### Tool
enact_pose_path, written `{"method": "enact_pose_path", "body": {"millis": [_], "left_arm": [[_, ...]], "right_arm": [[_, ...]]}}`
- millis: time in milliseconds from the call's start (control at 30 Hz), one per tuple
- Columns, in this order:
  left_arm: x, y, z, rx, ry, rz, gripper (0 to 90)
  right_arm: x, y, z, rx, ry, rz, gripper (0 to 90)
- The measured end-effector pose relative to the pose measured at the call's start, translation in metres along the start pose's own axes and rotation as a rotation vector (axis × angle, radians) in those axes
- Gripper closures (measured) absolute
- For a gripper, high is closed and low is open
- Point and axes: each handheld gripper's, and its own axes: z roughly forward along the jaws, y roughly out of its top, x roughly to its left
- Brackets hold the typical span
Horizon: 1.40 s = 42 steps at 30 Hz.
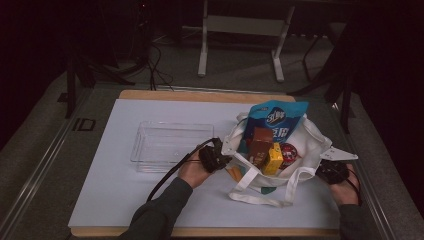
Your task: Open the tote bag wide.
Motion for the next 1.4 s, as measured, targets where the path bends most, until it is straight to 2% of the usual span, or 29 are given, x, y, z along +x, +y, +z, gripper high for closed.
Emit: {"method": "enact_pose_path", "body": {"millis": [300, 467, 567, 600, 700, 800, 867, 900, 933, 1067, 1100, 1267, 1400], "left_arm": [[0.002, 0.0, 0.005, 0.019, 0.002, -0.039, 87.9], [0.001, 0.0, 0.007, 0.023, 0.007, -0.047, 87.6], [0.002, -0.002, 0.005, 0.012, -0.006, -0.057, 83.0], [0.004, -0.005, 0.003, -0.004, -0.022, -0.065, 80.3], [0.008, -0.011, -0.001, -0.011, -0.02, -0.086, 72.8], [0.013, -0.015, -0.007, -0.047, -0.031, -0.119, 69.2], [0.014, -0.015, -0.008, -0.052, -0.031, -0.122, 65.9], [0.016, -0.015, -0.013, -0.065, -0.019, -0.129, 63.7], [0.017, -0.015, -0.015, -0.075, -0.02, -0.129, 63.1], [0.018, -0.014, -0.022, -0.114, -0.028, -0.131, 59.8], [0.018, -0.013, -0.028, -0.137, -0.032, -0.124, 59.1], [0.018, -0.013, -0.039, -0.173, -0.032, -0.125, 57.5], [0.018, -0.013, -0.058, -0.218, -0.024, -0.132, 57.1]], "right_arm": [[-0.005, -0.009, 0.016, 0.03, 0.036, 0.076, 87.6], [-0.005, -0.007, 0.018, 0.044, 0.034, 0.086, 87.5], [-0.004, -0.005, 0.016, 0.049, 0.026, 0.079, 86.8], [-0.004, -0.003, 0.012, 0.035, 0.024, 0.072, 85.9], [-0.006, -0.002, 0.006, 0.019, 0.029, 0.076, 80.3], [-0.009, -0.001, -0.002, -0.005, 0.038, 0.081, 74.8], [-0.011, -0.001, -0.006, -0.02, 0.041, 0.083, 71.6], [-0.014, 0.001, -0.012, -0.041, 0.063, 0.089, 64.2], [-0.015, 0.002, -0.014, -0.043, 0.071, 0.091, 61.5], [-0.017, 0.005, -0.02, -0.059, 0.081, 0.084, 55.9], [-0.019, 0.006, -0.023, -0.075, 0.082, 0.081, 52.7], [-0.02, 0.008, -0.03, -0.091, 0.086, 0.084, 49.6], [-0.023, 0.008, -0.048, -0.136, 0.075, 0.107, 47.9]]}}
